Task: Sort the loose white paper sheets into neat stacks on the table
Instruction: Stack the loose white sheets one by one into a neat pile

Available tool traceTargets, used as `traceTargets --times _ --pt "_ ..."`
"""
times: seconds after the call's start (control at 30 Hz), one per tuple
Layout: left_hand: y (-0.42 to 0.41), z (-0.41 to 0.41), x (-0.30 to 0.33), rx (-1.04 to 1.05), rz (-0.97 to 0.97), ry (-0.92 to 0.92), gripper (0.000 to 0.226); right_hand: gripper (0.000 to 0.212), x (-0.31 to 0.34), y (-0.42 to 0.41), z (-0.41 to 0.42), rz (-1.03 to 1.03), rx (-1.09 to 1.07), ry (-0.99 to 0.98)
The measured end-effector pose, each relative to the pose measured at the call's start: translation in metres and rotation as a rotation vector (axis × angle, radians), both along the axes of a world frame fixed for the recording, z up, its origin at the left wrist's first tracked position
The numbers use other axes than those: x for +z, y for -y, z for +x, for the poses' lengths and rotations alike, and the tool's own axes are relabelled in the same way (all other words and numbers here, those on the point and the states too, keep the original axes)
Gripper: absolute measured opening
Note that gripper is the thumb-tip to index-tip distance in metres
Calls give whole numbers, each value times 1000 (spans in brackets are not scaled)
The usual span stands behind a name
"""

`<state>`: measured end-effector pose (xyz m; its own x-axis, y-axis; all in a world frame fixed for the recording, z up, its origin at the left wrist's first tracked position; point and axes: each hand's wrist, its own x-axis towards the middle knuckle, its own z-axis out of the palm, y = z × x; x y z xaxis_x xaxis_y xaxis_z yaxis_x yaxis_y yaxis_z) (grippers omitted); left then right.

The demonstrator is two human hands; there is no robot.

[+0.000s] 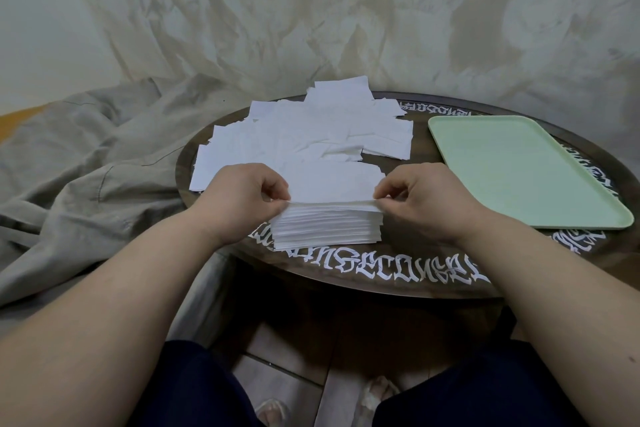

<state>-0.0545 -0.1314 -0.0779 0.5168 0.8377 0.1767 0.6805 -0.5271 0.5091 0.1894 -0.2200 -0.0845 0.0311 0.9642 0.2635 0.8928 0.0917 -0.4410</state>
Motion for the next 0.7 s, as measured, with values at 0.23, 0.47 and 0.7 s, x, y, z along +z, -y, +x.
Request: traceTargets --times 0.23,0.47,0.7 --pt "1 2 0 -1 -28 -15 25 11 1 1 1 -56 9 17" --pt "2 1 0 12 -72 -17 26 15 3 1 0 -73 31 73" --pt "2 -1 2 8 -77 -11 26 10 3 1 -2 -62 14 75"
